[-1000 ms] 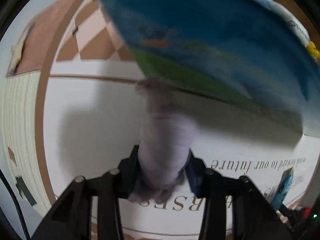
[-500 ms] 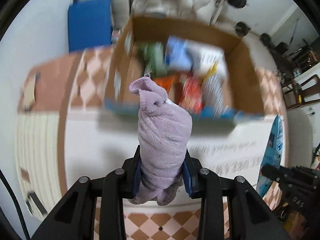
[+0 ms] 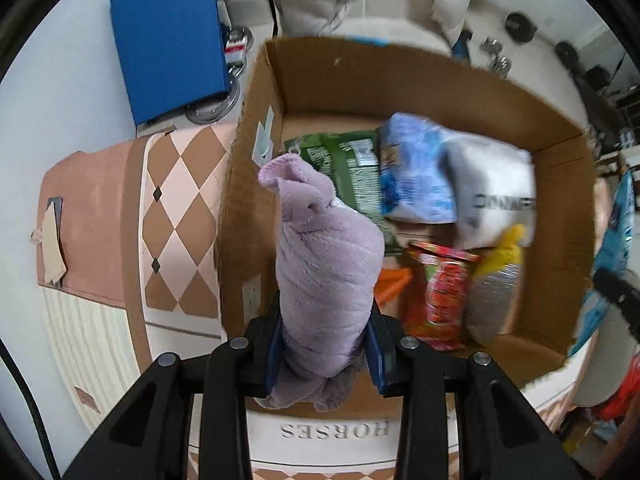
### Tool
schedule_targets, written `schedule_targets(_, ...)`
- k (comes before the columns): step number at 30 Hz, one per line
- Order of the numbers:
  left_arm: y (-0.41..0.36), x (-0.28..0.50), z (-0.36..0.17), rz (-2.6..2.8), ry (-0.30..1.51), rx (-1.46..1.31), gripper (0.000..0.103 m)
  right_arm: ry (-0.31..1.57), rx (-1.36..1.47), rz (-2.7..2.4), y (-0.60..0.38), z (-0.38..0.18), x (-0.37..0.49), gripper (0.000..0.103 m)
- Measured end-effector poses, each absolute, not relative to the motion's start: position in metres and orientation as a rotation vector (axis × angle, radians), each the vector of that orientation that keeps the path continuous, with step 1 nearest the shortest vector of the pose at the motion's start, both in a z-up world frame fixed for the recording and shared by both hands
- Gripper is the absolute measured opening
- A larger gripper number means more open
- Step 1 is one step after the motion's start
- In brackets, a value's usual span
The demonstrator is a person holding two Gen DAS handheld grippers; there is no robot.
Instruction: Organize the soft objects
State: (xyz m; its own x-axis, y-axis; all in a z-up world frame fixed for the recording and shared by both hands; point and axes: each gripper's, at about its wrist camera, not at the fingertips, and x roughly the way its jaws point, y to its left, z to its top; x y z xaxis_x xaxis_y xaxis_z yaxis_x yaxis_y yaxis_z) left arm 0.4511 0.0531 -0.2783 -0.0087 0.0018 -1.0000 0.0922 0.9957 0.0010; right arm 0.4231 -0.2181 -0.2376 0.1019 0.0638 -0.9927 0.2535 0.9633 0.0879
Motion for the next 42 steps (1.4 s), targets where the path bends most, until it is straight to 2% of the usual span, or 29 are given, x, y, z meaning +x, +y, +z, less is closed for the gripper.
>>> schedule_targets(5, 0.051, 0.461, -0.304, -0.054, 1.638, 0.109, 0.032, 1.526, 0.224, -0.172, -0.225, -0.287, 0.453, 0.015)
schedule_targets(12, 0.051, 0.465, -0.316, -0.066, 1.704, 0.090, 0.041, 1.589, 0.244, -0.187, -0.229, -0.306, 0.459, 0.017)
schedule_targets(13, 0.051, 0.466, -0.313, -0.070, 1.696, 0.085, 0.044, 1.604, 0.247, -0.179, -0.228, -0.307, 0.459, 0.022)
schedule_targets(14, 0.050, 0.467, -0.311, -0.074, 1.683, 0.093, 0.060, 1.625, 0.251, -0.165, -0.227, -0.309, 0.459, 0.036)
schedule_targets(15, 0.049, 0.467, -0.307, -0.074, 1.663, 0.107, 0.085, 1.630, 0.258, -0.152, -0.226, -0.309, 0.459, 0.048)
schedule_targets(16, 0.049, 0.468, -0.302, -0.075, 1.642, 0.112, 0.092, 1.629, 0.258, -0.146, -0.225, -0.308, 0.458, 0.075)
schedule_targets(17, 0.048, 0.468, -0.298, -0.080, 1.635, 0.103, 0.092, 1.621, 0.250, -0.143, -0.223, -0.305, 0.457, 0.088)
schedule_targets(21, 0.045, 0.465, -0.281, -0.089, 1.598, 0.086, 0.098, 1.624, 0.244, -0.120, -0.215, -0.297, 0.452, 0.089)
schedule_targets(25, 0.040, 0.454, -0.261, -0.095, 1.546, 0.074, 0.098, 1.616, 0.204, -0.099, -0.204, -0.288, 0.445, 0.103)
schedule_targets(42, 0.047, 0.383, -0.257, -0.082, 1.521, 0.004, 0.098, 1.580, 0.163, -0.116, -0.185, -0.276, 0.377, 0.103)
